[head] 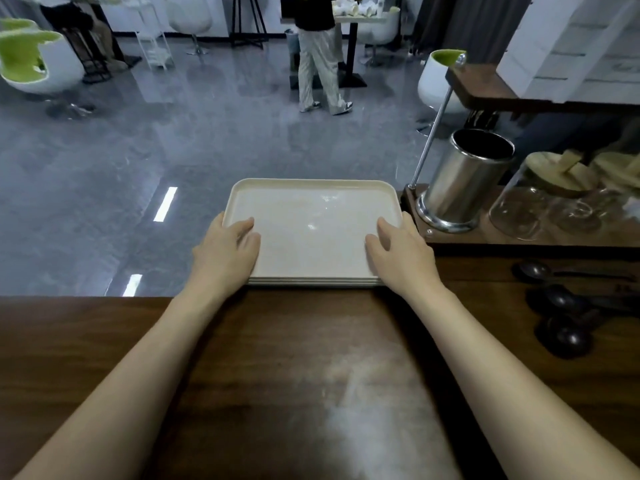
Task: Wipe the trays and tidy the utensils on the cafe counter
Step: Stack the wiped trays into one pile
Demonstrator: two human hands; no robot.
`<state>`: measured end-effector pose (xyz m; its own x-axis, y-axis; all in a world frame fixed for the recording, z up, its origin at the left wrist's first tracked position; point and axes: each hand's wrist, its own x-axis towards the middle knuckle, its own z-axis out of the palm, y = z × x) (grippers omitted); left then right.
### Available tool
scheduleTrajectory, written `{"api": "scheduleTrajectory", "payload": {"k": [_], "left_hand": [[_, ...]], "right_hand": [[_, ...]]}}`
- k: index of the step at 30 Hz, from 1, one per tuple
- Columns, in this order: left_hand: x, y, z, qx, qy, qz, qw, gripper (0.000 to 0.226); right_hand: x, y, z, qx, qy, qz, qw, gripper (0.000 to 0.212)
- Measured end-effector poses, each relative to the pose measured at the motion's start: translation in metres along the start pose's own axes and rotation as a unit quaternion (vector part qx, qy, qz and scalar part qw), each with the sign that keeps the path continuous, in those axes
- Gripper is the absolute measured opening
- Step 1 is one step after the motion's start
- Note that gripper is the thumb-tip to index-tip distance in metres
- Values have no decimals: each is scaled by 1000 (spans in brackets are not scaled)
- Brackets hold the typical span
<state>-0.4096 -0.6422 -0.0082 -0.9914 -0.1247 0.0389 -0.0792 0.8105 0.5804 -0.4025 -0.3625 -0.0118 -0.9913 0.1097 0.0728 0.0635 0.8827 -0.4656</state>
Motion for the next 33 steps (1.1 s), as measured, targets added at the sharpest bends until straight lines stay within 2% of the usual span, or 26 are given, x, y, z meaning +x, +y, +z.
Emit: {"api": "scheduleTrajectory", "payload": {"k": [6,9,12,15,18,22,26,33], "left_hand": [[-4,0,2,59,-1,3,998,51],[-5,3,1,91,-3,7,996,53],[-13,8,-1,98,38,9,994,52],[-40,23,4,75,124,90,985,44],[-89,68,29,-9,140,171,975,34],[-155,147,80,-64,47,234,969,30],[-213,237,129,-105,-30,247,963,34],[-297,365,216,-152,-154,315,924,44]], "right_hand": [[-4,2,4,8,34,5,999,27],[-17,0,3,56,65,13,996,30],[-47,19,0,107,22,-28,994,30],[-88,51,-22,193,2,-57,980,55],[-127,98,-52,258,38,-30,965,60],[-177,168,-102,282,55,24,957,57],[-221,241,-155,300,76,43,950,56],[-288,338,-231,239,99,54,964,48]]}}
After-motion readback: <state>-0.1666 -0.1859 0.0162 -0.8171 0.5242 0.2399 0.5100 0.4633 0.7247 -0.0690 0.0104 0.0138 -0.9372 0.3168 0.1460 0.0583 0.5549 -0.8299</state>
